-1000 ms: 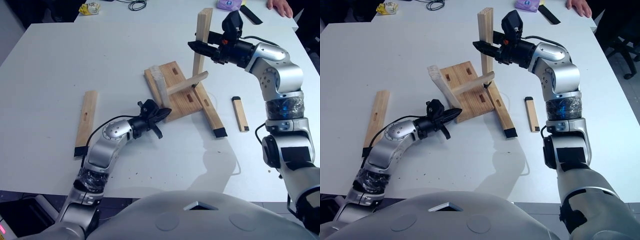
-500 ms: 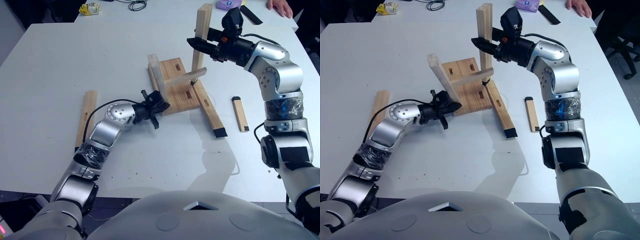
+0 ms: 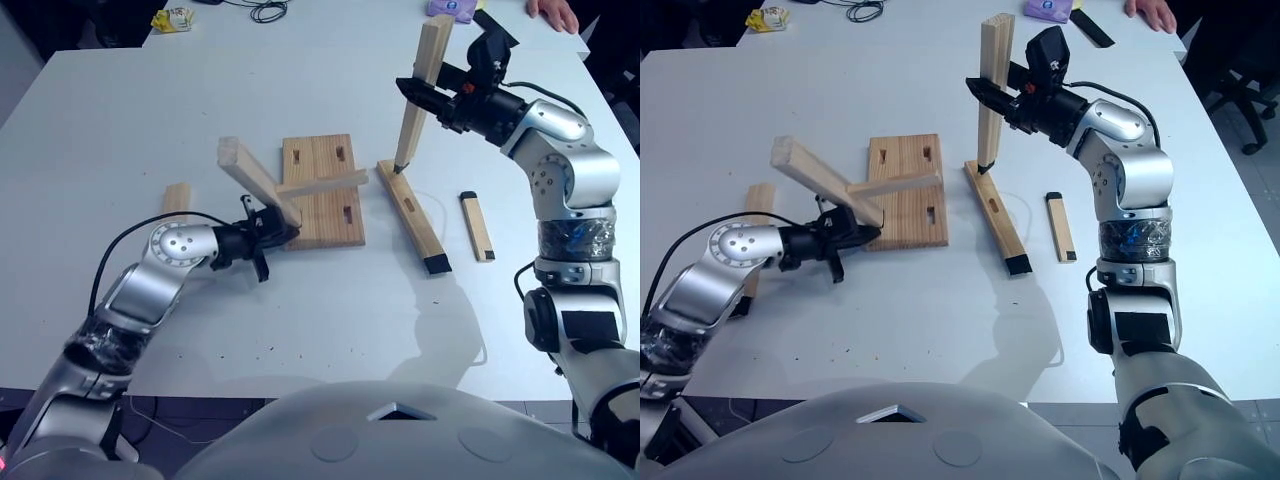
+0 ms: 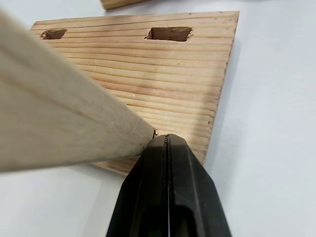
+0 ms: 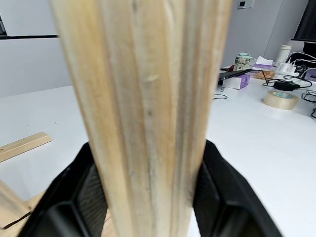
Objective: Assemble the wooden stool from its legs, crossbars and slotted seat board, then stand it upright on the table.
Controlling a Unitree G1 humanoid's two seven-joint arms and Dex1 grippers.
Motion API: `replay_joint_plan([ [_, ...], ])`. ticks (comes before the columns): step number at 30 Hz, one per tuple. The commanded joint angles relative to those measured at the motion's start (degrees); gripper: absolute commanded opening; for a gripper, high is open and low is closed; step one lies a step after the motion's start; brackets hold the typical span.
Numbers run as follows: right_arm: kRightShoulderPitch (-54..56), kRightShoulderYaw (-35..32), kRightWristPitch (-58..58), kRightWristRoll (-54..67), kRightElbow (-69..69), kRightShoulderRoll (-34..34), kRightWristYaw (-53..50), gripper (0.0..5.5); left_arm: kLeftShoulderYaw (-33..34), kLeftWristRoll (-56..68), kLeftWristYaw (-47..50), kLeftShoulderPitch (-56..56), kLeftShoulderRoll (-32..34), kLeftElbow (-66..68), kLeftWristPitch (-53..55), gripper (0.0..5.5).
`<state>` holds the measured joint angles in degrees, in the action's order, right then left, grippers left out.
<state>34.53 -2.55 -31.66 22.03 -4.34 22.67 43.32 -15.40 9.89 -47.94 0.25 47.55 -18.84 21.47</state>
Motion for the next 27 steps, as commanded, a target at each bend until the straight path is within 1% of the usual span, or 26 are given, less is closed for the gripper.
replay_joint_plan([
  [1,-4.41,-0.91,-6.54,5.9,8.42,0.64,1.39,2.05,-2.01,-0.93,-4.27,12.71,6.96,0.47,4.05,0.0],
  [4,-5.57,-0.37,-9.55,10.04,11.53,2.66,6.04,2.05,-0.31,-0.44,-3.33,12.25,7.09,1.47,2.96,0.0],
  [6,-7.4,-0.84,-11.28,13.42,14.62,4.89,9.79,2.05,-0.38,-0.6,-3.98,9.7,6.75,3.39,1.75,0.0],
  [8,-8.12,-1.44,-11.39,15.09,14.75,6.94,12.91,2.05,-0.07,-0.33,-4.38,8.05,6.3,4.7,1.0,0.0],
  [13,-9.22,-3.18,-10.47,18.59,16.72,9.51,17.29,2.05,2.66,3.41,-3.8,4.49,2.48,5.59,0.6,0.0],
  [17,-13.67,-4.16,-9.73,22.45,22.8,7.5,16.15,2.05,6.15,8.16,-2.64,5.46,-0.3,3.37,2.37,0.0],
  [21,-18.01,-5.22,-7.16,24.13,27.72,2.99,10.66,2.05,9.37,12.39,-2.05,7.34,-2.0,0.14,4.54,0.0],
  [27,-24.68,-2.65,-3.31,23.62,34.01,0.83,8.2,2.05,16.27,18.49,-2.23,9.16,-2.55,-2.81,7.84,0.0],
])
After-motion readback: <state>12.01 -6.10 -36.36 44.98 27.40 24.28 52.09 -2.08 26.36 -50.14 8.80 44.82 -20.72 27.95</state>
